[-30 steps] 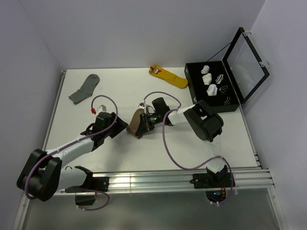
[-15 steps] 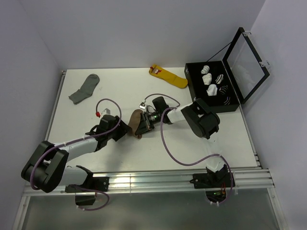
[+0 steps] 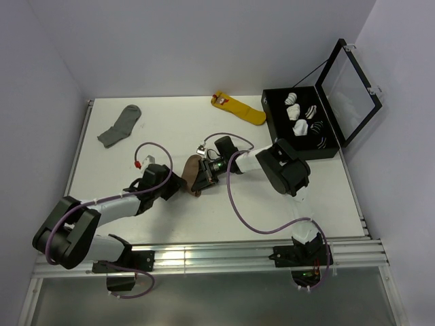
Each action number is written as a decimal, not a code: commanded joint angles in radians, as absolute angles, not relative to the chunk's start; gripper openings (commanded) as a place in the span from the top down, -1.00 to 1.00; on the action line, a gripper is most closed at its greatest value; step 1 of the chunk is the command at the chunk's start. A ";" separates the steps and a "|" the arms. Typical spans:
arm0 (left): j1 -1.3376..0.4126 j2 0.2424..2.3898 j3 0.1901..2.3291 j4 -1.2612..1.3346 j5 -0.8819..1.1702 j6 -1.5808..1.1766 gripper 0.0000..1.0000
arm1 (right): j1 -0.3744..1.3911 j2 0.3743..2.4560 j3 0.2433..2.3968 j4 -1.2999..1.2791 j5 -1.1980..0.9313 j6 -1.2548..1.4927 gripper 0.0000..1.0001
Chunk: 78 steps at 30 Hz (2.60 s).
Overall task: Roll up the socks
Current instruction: Roll the sock at the center of the board.
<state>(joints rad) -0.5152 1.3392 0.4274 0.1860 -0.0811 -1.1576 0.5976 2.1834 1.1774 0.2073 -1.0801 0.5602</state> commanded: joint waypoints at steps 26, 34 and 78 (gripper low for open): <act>-0.517 1.446 0.324 0.437 -0.132 -1.270 -0.06 | 0.600 2.221 1.221 0.120 -1.042 0.520 1.00; -0.515 1.494 0.374 0.315 -0.094 -1.240 0.75 | 0.610 2.155 1.216 0.042 -0.965 0.433 0.78; -0.514 1.647 0.790 -0.238 -0.012 -0.870 0.99 | 1.164 1.877 0.977 0.275 0.423 -0.275 -0.26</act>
<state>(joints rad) -0.5102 1.6020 0.8013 -0.1329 -0.0444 -0.9161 1.1587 1.8484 0.9363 0.2413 0.3634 -0.2481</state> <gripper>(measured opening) 0.177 0.637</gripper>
